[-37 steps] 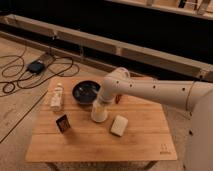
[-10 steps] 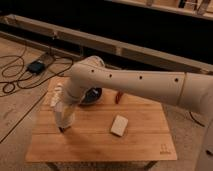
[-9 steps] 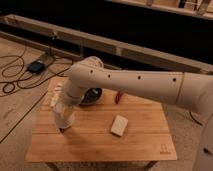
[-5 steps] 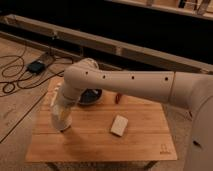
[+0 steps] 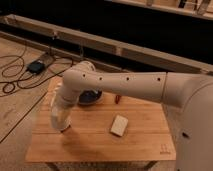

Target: Place the ceramic cup over the eraser

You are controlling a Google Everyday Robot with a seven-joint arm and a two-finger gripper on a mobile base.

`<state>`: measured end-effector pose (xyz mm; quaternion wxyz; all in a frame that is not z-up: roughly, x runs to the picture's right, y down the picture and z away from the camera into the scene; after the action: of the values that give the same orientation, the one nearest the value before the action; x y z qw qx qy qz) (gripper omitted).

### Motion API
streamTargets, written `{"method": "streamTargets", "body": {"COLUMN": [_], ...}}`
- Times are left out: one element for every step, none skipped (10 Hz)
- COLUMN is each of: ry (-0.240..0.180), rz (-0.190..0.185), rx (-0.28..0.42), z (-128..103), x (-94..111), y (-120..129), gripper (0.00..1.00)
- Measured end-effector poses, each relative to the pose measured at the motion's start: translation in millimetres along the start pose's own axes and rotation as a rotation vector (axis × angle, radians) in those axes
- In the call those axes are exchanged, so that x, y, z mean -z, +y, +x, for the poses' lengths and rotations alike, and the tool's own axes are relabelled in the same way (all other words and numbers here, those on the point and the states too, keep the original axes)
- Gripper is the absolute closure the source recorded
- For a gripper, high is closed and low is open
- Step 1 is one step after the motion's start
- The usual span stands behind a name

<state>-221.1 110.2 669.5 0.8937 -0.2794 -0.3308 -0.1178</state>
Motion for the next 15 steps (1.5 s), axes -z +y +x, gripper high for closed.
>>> {"method": "streamTargets", "body": {"ry": [-0.002, -0.002, -0.003, -0.003, -0.001, 0.0, 0.0, -0.002, -0.004, -0.01, -0.018, -0.026, -0.034, -0.04, -0.042], "rz": [0.002, 0.003, 0.004, 0.001, -0.004, -0.013, -0.019, -0.024, -0.026, -0.027, -0.026, -0.022, -0.018, -0.008, -0.002], "rx": [0.005, 0.009, 0.015, 0.023, 0.028, 0.037, 0.044, 0.048, 0.05, 0.051, 0.048, 0.046, 0.044, 0.042, 0.041], "z": [2, 5, 6, 7, 8, 9, 9, 9, 9, 8, 8, 7, 7, 8, 10], "x": [-5, -8, -13, -19, -23, -29, -34, -38, -41, -46, -49, -52, -54, -57, -58], "y": [-1, 0, 0, 2, 4, 9, 12, 14, 15, 15, 14, 12, 10, 7, 4], "gripper": [1.0, 1.0, 1.0, 1.0, 0.99, 0.93, 0.83, 0.73, 0.65, 0.53, 0.43, 0.36, 0.34, 0.34, 0.34]}}
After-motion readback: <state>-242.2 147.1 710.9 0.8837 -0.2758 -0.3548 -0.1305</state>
